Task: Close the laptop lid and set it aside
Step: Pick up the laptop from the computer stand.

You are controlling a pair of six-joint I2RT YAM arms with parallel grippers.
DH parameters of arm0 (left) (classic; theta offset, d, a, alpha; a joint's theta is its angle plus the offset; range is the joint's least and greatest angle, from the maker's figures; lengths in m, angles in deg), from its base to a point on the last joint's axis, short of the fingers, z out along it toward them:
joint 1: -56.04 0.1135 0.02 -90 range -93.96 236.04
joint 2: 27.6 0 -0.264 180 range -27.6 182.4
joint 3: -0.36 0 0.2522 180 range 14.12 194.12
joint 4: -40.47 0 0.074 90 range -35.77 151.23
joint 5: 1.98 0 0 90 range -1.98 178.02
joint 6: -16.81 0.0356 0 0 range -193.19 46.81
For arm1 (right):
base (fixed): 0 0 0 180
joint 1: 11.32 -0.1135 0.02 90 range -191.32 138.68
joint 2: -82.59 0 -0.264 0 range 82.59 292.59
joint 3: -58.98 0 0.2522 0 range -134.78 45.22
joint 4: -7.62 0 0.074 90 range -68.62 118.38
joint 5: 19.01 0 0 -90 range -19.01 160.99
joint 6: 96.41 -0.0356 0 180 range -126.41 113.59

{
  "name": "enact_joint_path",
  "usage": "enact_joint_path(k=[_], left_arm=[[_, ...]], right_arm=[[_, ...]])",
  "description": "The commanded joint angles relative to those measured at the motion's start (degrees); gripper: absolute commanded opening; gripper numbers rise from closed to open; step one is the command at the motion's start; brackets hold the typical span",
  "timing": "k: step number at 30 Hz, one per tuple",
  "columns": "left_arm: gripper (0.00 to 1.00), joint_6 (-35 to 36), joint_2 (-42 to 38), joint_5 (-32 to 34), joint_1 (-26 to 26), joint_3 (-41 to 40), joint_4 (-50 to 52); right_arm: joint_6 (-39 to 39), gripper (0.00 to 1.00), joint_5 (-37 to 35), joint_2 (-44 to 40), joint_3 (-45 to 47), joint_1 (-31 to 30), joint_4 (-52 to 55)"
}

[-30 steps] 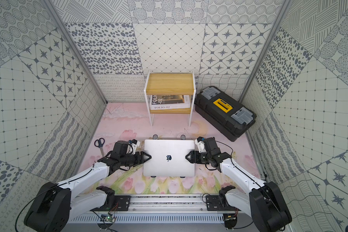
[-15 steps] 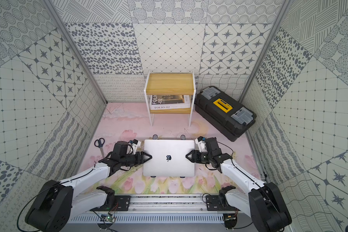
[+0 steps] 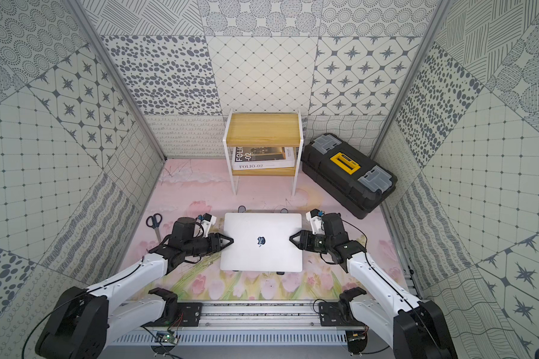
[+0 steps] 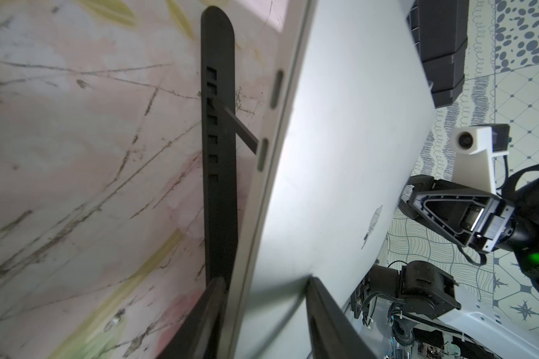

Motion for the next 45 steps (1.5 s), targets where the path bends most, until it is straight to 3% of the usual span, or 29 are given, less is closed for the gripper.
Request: enact_joint_path(k=[1,12,19,28,34,37,42,45], left_arm=[[0.46,-2.03,-2.43,-5.23,0.19,2.06,-0.63],[0.47,-1.17,-5.27,-3.05,0.17,2.47,2.92],[0.47,-1.12,-4.83,-2.27,0.22,2.85,2.95],[0.48,-1.18,-5.61,-2.29,0.14,4.43,3.91],[0.48,-1.73,-6.6,-1.74,0.24,6.17,5.68],[0.53,-1.56,-7.57,-1.31,0.29,9.18,8.91],[0.63,-1.77,-10.51,-0.01,1.56,16.61,15.47],[0.68,-3.04,-10.77,-2.66,4.95,21.13,16.05]], right_arm=[[-3.59,0.52,10.3,-2.53,-0.54,-1.18,-7.52],[-15.65,0.47,16.49,-6.59,0.91,-1.19,-18.48],[-16.23,0.4,15.77,-5.4,1.08,-1.3,-18.89],[-17.34,0.23,13.64,-1.77,0.64,-3.22,-20.72],[-18.3,0.07,14.47,-1.19,-2.5,-3.34,-19.65],[-19.16,0.0,15.34,-1.55,-5.07,-3.28,-17.85],[-23.09,0.0,17.49,-2.46,-8.9,-1.25,-18.0],[-25.47,0.0,20.53,-1.67,-11.76,1.24,-19.7]])
